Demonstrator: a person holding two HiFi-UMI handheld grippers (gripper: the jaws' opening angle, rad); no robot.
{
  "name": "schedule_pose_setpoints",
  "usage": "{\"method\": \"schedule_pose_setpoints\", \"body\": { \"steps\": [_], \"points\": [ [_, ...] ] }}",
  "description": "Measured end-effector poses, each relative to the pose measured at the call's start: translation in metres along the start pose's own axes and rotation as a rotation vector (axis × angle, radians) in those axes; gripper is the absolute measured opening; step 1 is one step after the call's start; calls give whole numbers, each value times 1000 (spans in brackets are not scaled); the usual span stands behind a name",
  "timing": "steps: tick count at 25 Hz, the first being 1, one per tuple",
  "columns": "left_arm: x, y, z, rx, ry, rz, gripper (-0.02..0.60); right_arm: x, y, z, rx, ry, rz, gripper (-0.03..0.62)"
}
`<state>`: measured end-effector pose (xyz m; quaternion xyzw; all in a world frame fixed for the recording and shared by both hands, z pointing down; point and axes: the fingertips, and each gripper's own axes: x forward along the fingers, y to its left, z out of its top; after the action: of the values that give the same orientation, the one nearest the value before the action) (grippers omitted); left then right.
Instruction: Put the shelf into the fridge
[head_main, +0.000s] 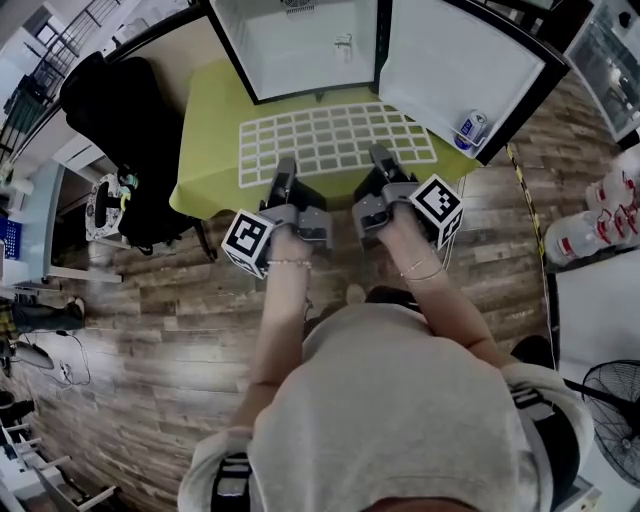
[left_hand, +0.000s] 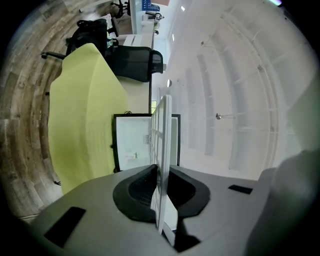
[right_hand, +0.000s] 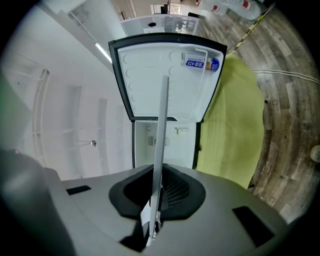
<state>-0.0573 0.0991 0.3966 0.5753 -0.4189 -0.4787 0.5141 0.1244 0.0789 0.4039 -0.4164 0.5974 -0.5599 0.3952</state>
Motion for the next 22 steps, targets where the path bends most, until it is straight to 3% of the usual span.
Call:
{"method": "schedule_pose_setpoints", "body": {
  "steps": [14, 22],
  "points": [
    [33, 37, 1, -18, -10, 81, 37, 31, -35, 15, 18, 0, -87, 28],
    [75, 44, 16, -34, -4, 71, 38, 73, -38, 24, 40, -14, -92, 28]
  ]
}}
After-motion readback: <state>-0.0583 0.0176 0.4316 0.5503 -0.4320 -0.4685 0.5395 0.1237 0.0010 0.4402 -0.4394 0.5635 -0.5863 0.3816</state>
